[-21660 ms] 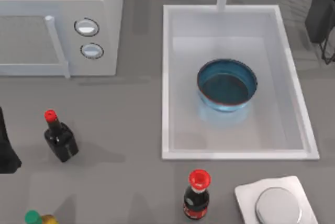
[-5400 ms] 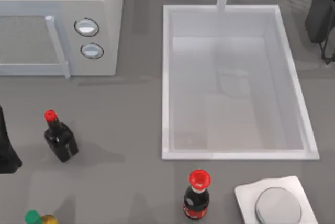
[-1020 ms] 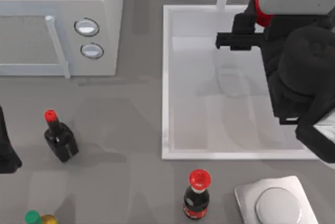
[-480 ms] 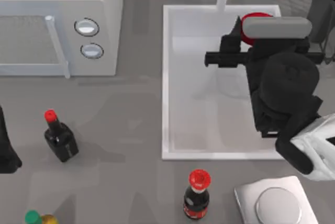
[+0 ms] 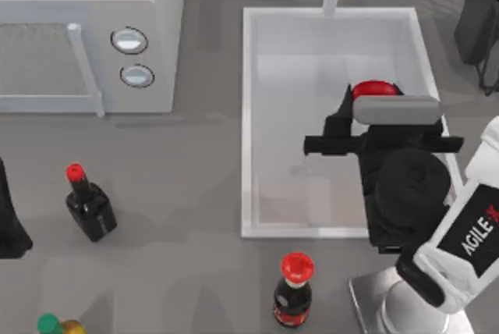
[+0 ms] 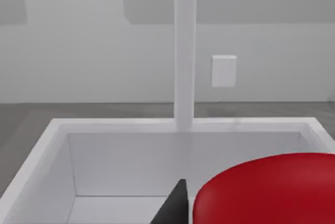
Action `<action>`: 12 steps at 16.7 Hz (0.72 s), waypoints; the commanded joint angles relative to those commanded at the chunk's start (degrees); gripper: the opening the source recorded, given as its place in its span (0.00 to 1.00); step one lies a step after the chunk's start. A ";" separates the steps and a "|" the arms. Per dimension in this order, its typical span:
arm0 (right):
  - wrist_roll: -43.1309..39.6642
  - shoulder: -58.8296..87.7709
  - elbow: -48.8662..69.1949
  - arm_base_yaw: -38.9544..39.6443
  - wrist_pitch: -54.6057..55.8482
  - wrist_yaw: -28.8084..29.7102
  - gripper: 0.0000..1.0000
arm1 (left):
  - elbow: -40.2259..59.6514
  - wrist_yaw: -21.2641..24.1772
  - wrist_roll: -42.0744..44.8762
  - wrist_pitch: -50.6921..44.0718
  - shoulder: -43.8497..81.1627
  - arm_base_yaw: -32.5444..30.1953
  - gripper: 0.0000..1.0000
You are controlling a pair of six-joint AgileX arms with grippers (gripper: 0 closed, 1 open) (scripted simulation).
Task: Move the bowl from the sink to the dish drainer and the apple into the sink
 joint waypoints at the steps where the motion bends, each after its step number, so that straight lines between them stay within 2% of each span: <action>1: -0.02 1.58 -0.35 -0.04 1.91 -0.05 0.00 | 0.00 0.00 0.00 0.00 0.00 0.00 1.00; 8: -0.06 3.89 -0.93 -0.11 4.74 -0.19 0.00 | 0.00 0.00 0.00 0.00 0.00 0.00 1.00; 12: -0.06 3.89 -0.93 -0.11 4.74 -0.19 0.30 | 0.00 0.00 0.00 0.00 0.00 0.00 1.00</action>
